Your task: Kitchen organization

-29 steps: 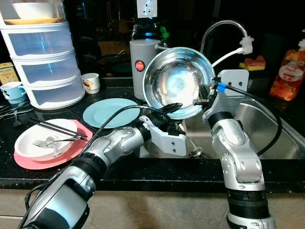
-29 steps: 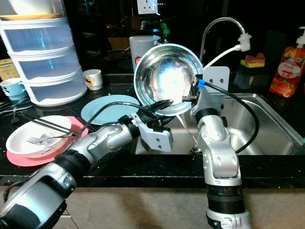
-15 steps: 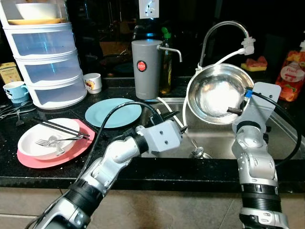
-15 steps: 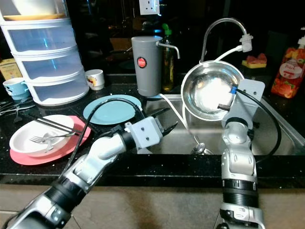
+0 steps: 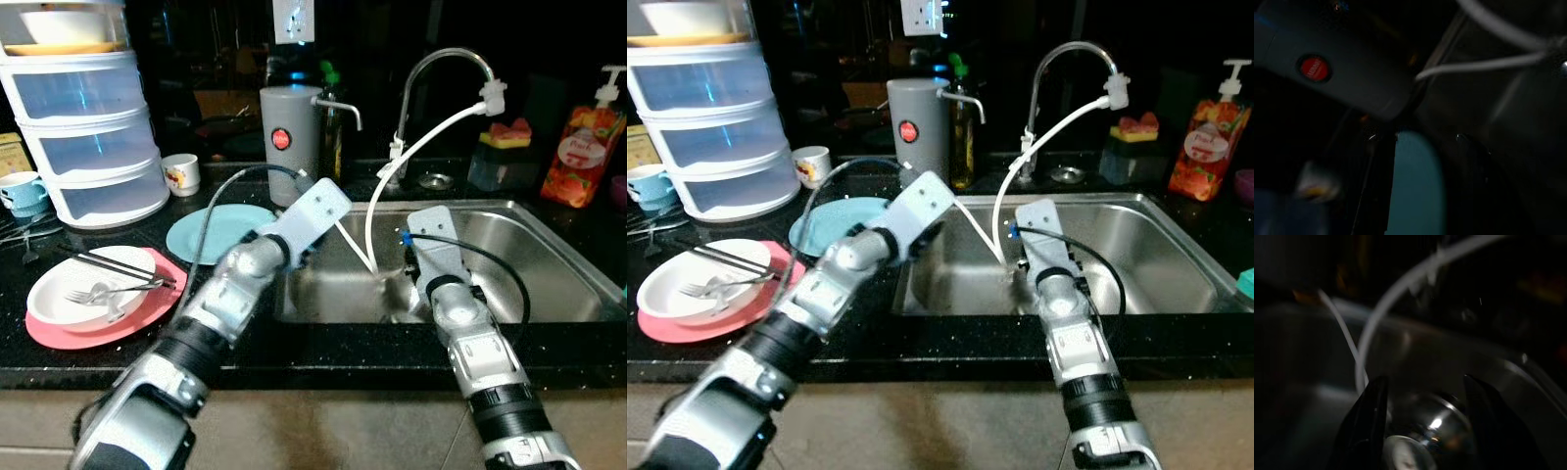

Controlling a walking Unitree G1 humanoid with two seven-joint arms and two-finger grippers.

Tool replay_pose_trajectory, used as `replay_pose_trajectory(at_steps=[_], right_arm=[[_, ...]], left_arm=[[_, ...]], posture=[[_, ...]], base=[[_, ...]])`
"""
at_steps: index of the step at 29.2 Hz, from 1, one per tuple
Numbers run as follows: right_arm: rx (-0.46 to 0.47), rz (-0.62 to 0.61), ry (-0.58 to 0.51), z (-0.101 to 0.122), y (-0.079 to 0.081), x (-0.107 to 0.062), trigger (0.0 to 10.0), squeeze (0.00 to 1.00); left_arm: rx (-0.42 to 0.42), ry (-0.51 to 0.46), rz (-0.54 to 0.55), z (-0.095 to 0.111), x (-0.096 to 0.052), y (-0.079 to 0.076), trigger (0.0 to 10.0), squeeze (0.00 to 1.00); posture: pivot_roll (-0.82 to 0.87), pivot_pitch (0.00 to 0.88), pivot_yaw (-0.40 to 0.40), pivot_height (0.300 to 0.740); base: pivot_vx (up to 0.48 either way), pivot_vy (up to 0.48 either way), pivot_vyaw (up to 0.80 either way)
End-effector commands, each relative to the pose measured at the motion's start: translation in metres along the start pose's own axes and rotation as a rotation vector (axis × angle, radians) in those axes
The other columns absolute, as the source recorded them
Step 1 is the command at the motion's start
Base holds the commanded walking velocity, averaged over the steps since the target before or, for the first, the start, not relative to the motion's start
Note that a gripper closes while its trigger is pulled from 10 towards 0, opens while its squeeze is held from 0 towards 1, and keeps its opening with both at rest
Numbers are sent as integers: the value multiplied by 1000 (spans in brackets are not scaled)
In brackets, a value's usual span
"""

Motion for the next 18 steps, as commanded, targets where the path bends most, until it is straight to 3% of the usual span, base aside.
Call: replay_pose_trajectory(at_steps=[1, 3, 6, 7, 12, 13, 18], right_arm=[[29, 4, -73, 21, 0, 0, 10000, 0], [48, 2, -130, 39, -2, -2, 10000, 0], [63, -10, -173, 53, -7, -5, 10000, 0], [74, -16, -200, 62, -9, -7, 10000, 0], [84, -25, -227, 69, -11, -9, 10000, 0], [88, -29, -233, 70, -11, -10, 10000, 0], [94, -31, -240, 72, -12, -12, 10000, 0]], left_arm=[[67, 21, -43, -4, 1, -3, 10000, 0], [136, 90, -101, -19, -1, -7, 10000, 0], [166, 150, -158, -33, -2, -13, 10000, 0], [238, 188, -178, -44, -1, -16, 10000, 0], [284, 262, -222, -66, -2, -26, 10000, 0], [304, 312, -232, -79, -4, -31, 10000, 0], [294, 360, -240, -92, -7, -37, 10000, 0]], posture=[[8, 42, 2, 740], [6, 42, 4, 740], [4, 40, 4, 740], [4, 40, 4, 740], [-2, 36, 7, 740], [-3, 36, 6, 740], [-2, 38, 4, 740]], base=[[0, 0, 0], [0, 0, 0], [0, 0, 0], [0, 0, 0], [0, 0, 0], [0, 0, 0], [0, 0, 0]])
Point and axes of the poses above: a point about 5 cm out from each wrist's last joint towards the gripper, its own x axis pointing out of the wrist towards the gripper, its own z axis along the axis of the wrist's last joint, y = z × x, the point moved 6 cm from there along x, pointing out of the wrist towards the gripper, and after that the axes turned 15 degrees about x, right-handed, at the moved point
